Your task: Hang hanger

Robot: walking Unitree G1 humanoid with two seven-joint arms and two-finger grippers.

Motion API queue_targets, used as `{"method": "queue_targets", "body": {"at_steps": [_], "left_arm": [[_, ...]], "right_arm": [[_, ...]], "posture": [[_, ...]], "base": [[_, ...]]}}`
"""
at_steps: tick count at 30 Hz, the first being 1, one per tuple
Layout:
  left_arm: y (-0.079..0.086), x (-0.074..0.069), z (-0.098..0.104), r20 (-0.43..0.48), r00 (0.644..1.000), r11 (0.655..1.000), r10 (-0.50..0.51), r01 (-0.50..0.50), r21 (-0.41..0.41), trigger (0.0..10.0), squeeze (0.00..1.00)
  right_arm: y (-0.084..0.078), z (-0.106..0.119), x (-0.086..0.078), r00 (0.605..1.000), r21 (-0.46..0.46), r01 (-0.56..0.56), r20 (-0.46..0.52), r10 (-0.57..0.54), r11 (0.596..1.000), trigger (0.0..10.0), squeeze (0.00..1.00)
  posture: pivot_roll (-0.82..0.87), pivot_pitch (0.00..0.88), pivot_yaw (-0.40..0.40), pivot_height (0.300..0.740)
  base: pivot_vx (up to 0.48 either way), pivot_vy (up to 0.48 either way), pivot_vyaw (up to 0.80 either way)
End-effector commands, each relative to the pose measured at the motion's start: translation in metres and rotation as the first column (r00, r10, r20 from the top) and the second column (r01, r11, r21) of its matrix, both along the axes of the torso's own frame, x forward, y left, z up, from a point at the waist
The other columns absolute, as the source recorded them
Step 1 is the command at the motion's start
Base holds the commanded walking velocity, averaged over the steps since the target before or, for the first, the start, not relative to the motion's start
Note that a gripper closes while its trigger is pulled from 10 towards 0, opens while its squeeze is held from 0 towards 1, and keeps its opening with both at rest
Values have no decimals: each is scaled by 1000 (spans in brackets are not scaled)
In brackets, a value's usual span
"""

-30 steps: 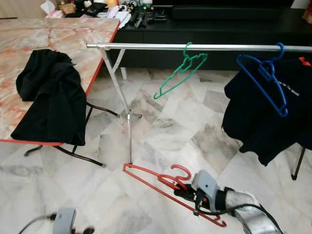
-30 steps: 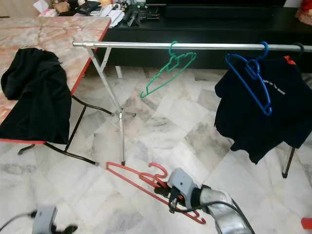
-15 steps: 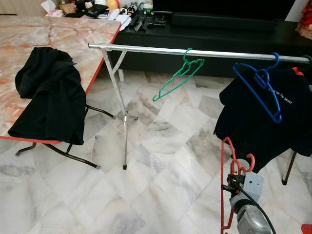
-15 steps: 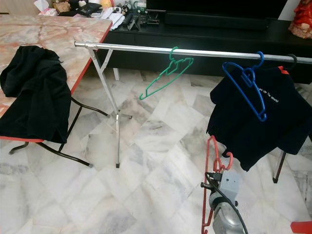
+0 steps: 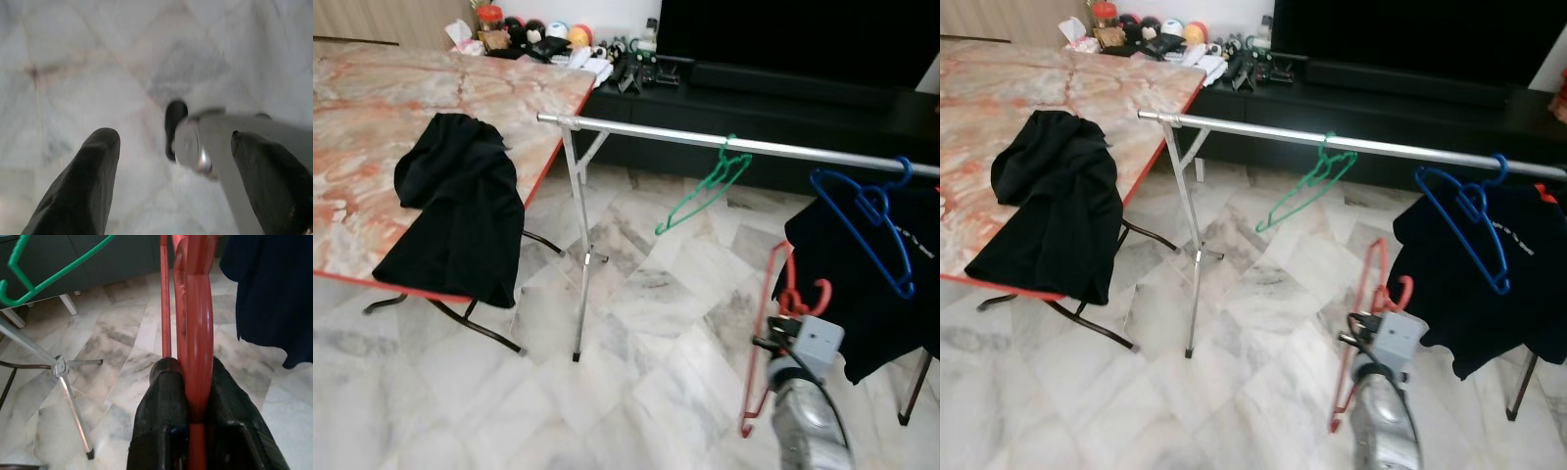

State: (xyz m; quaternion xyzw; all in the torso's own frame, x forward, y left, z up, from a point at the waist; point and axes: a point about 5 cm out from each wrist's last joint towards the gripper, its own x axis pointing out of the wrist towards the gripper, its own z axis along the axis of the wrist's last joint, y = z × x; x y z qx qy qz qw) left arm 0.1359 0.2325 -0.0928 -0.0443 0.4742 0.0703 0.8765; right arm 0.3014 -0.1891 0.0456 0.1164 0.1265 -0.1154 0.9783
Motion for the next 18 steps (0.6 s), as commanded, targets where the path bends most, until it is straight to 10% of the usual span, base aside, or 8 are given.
{"method": "queue_targets", "body": {"at_steps": [1, 18], "left_arm": [[-8, -2, -3, -18, 1000, 1000, -16, 16, -20, 10000, 0], [-11, -8, -6, -46, 998, 999, -41, 40, -21, 10000, 0]], "right_arm": [[-18, 0, -4, 997, -20, 78, -4, -78, 997, 10000, 0], [-17, 9, 6, 996, -13, 89, 19, -88, 996, 10000, 0]], "posture": [[-4, 84, -47, 740], [6, 122, -50, 740]], "base": [[480, 0, 0], [413, 0, -289]]}}
